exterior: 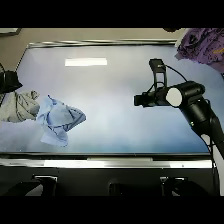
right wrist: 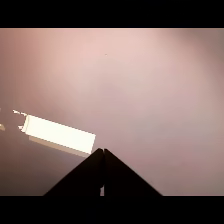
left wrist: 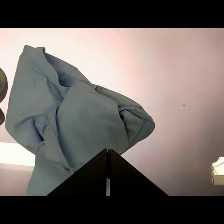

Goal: Fold the clothes and pants, and hang the long-sleeved shirts on hangers.

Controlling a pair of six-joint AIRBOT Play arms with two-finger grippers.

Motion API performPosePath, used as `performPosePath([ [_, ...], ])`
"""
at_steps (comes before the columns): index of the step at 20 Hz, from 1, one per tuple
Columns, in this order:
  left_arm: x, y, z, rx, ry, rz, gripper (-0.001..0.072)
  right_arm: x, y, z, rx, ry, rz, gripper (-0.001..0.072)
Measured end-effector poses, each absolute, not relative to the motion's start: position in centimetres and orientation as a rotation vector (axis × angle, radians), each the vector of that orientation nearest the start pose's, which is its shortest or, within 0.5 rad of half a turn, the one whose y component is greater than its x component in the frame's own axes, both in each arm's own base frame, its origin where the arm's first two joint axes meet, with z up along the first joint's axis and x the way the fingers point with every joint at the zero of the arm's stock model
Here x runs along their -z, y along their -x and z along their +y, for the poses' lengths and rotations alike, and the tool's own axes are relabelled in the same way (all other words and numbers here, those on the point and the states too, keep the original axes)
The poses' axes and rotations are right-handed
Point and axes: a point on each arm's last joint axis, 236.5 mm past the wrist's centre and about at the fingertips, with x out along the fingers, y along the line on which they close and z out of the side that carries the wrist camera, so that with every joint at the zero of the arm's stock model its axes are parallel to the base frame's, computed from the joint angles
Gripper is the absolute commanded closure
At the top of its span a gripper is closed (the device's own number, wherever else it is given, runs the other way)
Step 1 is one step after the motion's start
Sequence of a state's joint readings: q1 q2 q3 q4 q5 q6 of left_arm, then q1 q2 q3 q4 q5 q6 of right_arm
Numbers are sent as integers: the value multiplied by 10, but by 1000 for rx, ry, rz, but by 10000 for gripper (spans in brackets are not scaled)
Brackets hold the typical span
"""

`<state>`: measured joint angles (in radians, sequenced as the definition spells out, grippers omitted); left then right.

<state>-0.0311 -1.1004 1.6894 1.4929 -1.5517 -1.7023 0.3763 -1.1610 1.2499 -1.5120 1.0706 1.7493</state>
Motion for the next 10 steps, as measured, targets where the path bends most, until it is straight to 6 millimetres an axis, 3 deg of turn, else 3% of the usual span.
performPosePath([
  [4, -237, -353, -29, 36, 145, 968, 684, -100, -381, 164, -290, -28, 1009, 673],
  [5, -237, -353, -30, 37, 144, 968, 574, -100, -381, 164, -290, -28, 1009, 673],
  [6, -237, -353, -30, 37, 145, 968, 121, -100, -381, 164, -290, -28, 1009, 673],
  [7, -235, -353, -30, 33, 152, 973, -13, -100, -381, 164, -290, -28, 1009, 673],
  [10, -215, -357, -25, -12, 178, 1028, -13, -100, -381, 164, -290, -28, 1005, 673],
])
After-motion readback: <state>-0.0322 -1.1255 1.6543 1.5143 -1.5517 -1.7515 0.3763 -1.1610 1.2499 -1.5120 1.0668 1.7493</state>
